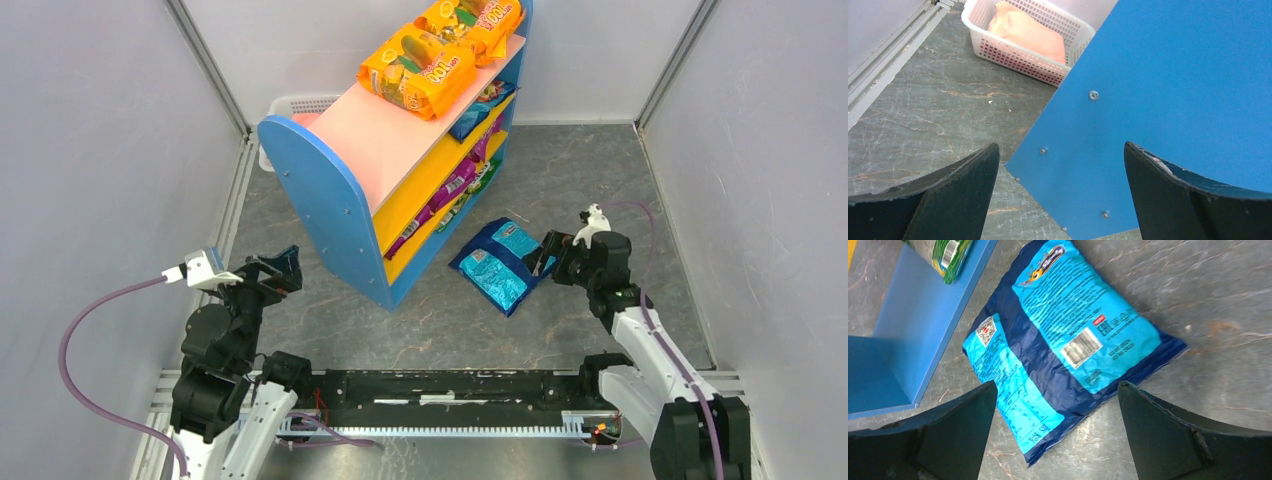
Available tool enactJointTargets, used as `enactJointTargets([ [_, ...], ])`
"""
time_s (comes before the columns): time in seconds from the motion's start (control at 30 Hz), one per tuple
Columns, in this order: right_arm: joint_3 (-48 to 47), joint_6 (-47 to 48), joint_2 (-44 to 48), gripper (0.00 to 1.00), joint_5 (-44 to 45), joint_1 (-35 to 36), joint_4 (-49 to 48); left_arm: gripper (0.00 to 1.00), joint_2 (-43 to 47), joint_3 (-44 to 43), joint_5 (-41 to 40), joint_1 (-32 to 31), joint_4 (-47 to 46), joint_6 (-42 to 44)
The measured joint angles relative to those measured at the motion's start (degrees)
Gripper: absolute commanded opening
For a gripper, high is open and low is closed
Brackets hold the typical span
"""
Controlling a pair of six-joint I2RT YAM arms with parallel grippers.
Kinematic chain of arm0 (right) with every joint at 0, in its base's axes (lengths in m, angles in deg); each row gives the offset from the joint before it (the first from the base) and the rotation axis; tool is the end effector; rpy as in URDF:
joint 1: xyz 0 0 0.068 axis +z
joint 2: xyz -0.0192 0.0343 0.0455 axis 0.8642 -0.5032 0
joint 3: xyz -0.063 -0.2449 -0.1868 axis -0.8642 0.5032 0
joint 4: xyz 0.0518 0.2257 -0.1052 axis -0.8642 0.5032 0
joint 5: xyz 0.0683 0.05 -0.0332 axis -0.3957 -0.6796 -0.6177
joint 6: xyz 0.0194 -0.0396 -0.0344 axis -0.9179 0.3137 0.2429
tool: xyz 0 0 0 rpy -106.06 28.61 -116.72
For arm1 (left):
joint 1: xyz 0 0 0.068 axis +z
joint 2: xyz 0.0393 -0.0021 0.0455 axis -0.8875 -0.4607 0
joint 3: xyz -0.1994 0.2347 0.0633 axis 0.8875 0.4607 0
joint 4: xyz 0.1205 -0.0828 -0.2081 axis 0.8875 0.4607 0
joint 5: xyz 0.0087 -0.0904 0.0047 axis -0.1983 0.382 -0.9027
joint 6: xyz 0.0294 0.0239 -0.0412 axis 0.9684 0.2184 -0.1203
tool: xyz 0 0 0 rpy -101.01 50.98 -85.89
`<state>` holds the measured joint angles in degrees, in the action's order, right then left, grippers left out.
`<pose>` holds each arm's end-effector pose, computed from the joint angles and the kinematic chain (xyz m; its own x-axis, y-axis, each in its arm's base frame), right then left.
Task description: Place and organize the candy bags onto the shelf
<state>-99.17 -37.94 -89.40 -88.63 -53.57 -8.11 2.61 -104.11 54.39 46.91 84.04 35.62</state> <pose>0.1563 0.0282 0.2267 -0.6499 0.3812 -0.6575 -0.0394 0.8470 0.5301 -0.0064 0.0150 0.3411 -0.0121 -0.4486 -0.8936 -0.0789 0.8913 -0.4464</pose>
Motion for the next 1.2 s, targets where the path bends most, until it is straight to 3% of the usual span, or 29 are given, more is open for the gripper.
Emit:
enactJointTargets([
  [0.13,-0.24,1.97,1.55,0.98,-2.69,-6.56,2.14,1.00,-0.20,0.00,0.00,0.22,0.00,0.00],
  [0.23,2.62,1.77,0.57,0.98,-9.14,-13.79,0.33,1.00,-0.20,0.00,0.00,0.22,0.00,0.00],
  [0.33,6.49,0.00,-2.91,0.98,-15.50,-16.50,-2.54,1.00,-0.22,0.00,0.02,0.22,0.00,0.00],
  [0.7,10.19,-9.99,-18.60,0.98,-28.46,-16.35,-25.09,1.00,-0.48,0.00,0.02,0.22,-0.02,0.00],
  [1.2,6.97,-22.40,-33.03,0.98,-24.00,-1.90,-43.56,1.00,-0.90,0.13,0.00,0.22,-0.02,0.00],
])
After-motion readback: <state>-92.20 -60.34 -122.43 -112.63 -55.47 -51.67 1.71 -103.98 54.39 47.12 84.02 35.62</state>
